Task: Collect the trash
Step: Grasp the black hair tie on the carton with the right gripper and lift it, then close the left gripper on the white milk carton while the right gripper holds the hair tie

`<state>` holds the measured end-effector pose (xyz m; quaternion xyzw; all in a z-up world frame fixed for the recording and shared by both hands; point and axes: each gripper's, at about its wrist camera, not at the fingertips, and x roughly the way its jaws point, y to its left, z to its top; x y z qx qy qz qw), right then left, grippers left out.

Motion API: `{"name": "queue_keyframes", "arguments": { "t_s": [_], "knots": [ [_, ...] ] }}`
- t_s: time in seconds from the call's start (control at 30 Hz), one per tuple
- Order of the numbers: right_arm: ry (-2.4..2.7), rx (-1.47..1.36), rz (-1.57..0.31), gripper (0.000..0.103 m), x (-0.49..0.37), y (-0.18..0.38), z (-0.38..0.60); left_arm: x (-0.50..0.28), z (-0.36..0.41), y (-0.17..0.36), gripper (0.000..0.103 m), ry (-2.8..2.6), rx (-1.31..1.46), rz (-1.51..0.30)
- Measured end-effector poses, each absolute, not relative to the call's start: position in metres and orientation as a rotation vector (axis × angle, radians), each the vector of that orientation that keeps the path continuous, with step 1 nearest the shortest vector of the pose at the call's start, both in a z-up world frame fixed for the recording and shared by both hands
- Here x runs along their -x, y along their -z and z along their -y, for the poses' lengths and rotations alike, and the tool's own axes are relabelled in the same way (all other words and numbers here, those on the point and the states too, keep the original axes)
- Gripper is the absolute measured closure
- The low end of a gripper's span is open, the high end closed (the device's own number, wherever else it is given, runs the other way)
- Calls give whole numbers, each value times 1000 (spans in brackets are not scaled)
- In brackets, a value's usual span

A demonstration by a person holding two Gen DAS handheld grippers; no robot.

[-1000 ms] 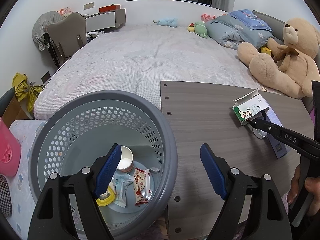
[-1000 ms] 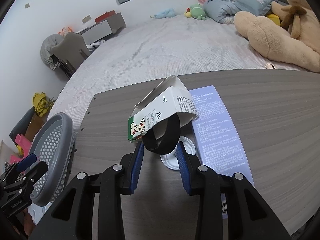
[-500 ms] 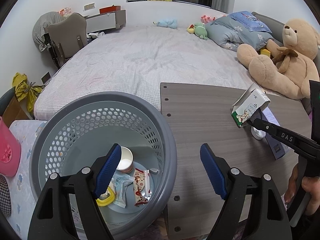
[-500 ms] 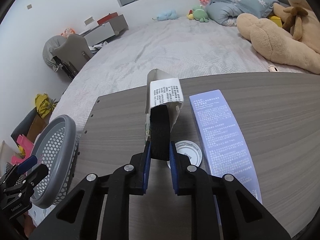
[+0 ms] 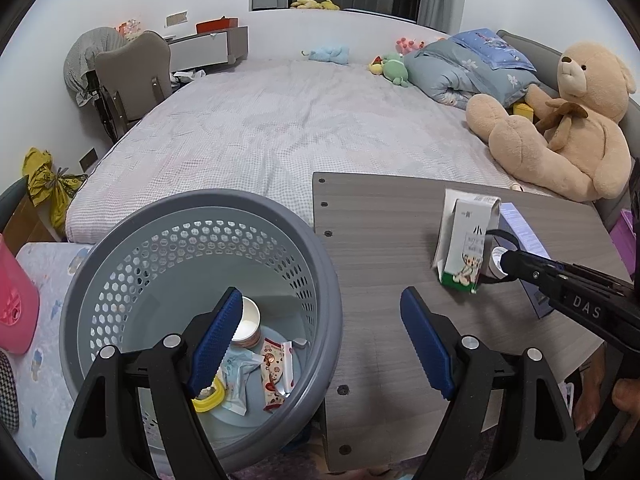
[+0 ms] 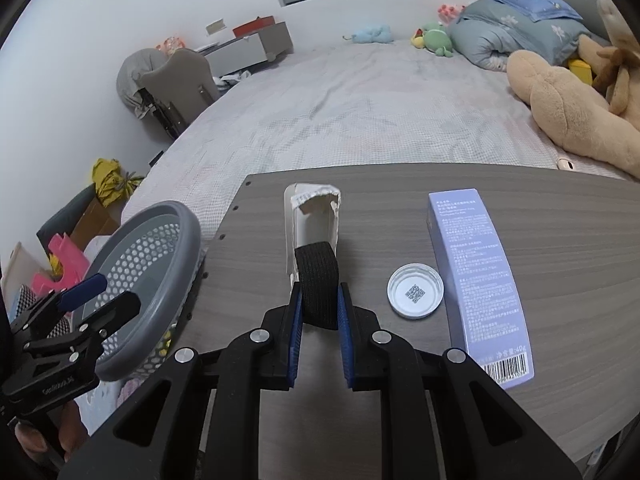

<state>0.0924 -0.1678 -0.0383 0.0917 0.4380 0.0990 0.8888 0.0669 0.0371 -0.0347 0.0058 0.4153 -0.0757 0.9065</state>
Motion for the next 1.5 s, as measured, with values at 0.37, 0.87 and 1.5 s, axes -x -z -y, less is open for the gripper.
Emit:
{"name": "queue_keyframes", "arguments": {
  "t_s": [0.37, 0.87, 1.5],
  "knots": [
    [-200, -177, -833, 86, -73, 7, 168, -50, -33, 30, 25, 198, -7, -837],
    [-165, -215, -784, 86, -48, -1, 197, -48, 4, 28, 25, 286, -38, -853],
    [-158, -346, -740, 86, -20, 15, 266, -93, 95, 69, 25, 316, -110, -964]
  ]
}}
